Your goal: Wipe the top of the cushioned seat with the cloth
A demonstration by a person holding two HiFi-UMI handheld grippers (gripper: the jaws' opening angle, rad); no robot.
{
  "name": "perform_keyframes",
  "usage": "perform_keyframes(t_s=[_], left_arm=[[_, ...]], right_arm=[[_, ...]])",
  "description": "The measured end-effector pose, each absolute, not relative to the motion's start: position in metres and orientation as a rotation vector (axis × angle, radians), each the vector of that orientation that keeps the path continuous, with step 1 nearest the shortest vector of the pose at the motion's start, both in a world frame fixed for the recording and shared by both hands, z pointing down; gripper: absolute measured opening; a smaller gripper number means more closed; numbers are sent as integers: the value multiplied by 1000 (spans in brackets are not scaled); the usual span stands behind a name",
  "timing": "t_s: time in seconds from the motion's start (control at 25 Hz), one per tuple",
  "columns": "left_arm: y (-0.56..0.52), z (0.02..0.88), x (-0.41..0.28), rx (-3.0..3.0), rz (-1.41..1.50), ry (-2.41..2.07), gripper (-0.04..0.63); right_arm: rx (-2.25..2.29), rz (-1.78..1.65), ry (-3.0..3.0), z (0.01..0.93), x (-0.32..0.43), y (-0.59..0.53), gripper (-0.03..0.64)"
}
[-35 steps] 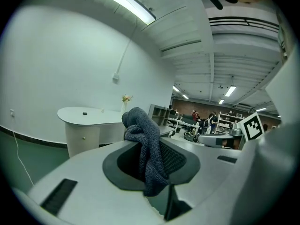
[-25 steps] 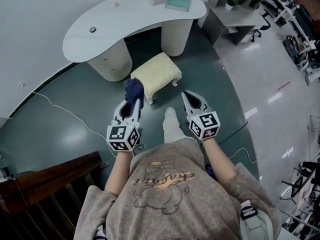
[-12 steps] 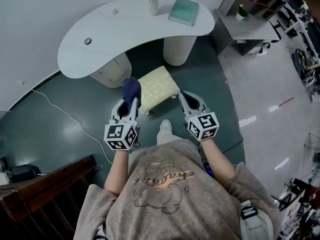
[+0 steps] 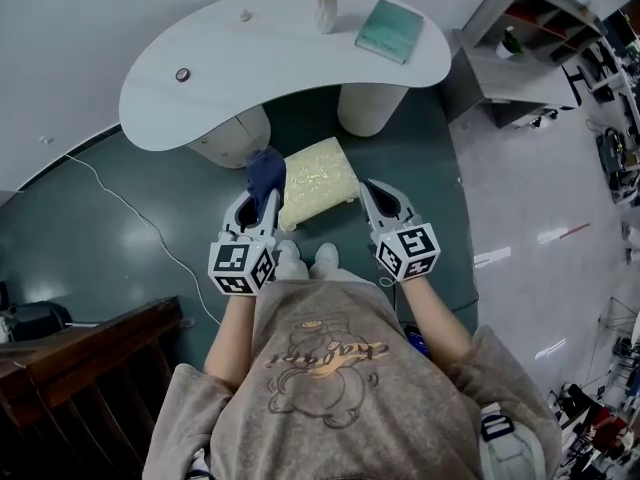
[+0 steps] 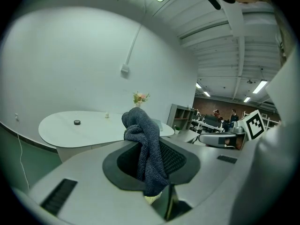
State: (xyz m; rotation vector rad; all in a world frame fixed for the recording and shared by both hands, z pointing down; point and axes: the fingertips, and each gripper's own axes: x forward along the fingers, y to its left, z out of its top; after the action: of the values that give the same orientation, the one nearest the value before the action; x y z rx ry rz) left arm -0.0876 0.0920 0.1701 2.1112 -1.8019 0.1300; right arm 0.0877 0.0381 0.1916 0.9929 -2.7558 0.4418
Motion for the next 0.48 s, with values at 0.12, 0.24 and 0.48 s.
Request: perform_keyframes(t_s=[0.12, 0.24, 0.48], left_arm=[[89, 172, -87, 2114, 137, -1798, 91], [86, 174, -88, 2117, 139, -1789, 91], [83, 180, -103, 2101, 142, -1786, 91]], right_arm=[[999, 451, -2760, 191, 86, 35, 5], [1012, 469, -2751, 196, 86, 33, 5], [996, 474, -2746, 202, 71, 29, 5]])
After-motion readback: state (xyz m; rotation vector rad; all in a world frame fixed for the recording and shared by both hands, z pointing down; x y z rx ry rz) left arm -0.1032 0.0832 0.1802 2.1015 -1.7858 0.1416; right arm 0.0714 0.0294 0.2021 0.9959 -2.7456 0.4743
